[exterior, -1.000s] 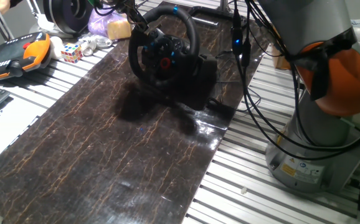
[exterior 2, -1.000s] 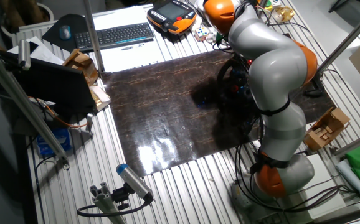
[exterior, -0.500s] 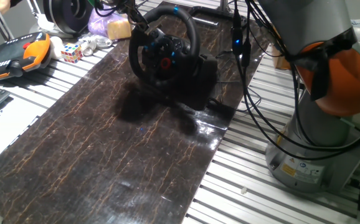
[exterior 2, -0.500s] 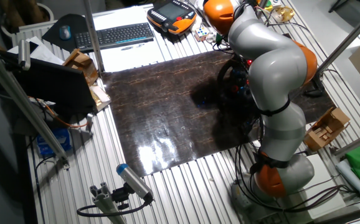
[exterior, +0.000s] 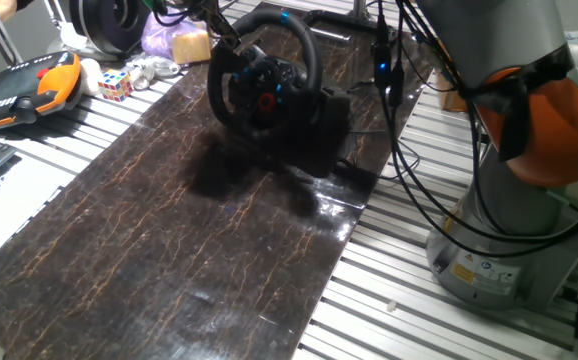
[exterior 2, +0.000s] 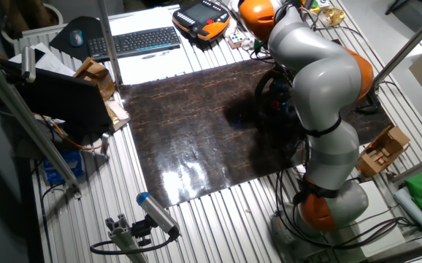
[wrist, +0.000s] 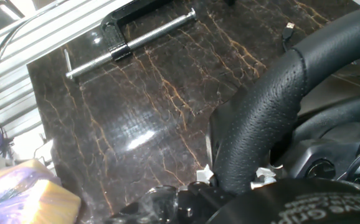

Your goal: Rotate the steering wheel 90 degrees clockwise

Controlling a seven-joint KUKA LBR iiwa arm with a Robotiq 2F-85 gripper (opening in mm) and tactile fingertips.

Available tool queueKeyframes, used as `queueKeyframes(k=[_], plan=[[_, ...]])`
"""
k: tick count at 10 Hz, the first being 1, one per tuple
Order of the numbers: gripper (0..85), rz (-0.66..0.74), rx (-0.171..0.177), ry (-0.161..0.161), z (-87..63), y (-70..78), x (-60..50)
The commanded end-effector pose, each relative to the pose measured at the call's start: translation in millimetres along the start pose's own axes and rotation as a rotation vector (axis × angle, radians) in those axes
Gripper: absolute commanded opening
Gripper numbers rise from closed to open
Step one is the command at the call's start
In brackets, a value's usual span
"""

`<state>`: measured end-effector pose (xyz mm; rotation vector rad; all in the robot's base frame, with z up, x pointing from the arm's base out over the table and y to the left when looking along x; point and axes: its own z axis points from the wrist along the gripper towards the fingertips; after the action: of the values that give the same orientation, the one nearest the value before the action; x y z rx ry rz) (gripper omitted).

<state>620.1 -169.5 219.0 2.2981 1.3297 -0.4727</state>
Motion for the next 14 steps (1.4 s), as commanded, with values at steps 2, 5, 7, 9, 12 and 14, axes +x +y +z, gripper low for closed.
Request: queueKeyframes(k=[2, 5, 7, 9, 12, 14], plan=[[0.7, 0.000, 0.000, 0.000, -1.8, -1.1, -2.3], [0.7, 0.018, -0.006, -0.007, -4.2, -2.0, -3.1], [0.7, 0.032, -0.012, -0.018, -6.0, -2.2, -2.3], [0.7, 0.047, -0.019, -0.030, -7.2, -2.7, -3.0], [0.7, 0.051, -0.018, -0.025, -7.4, -2.8, -3.2], [0.7, 0.051, -0.016, -0.024, -8.3, -3.2, -2.5]])
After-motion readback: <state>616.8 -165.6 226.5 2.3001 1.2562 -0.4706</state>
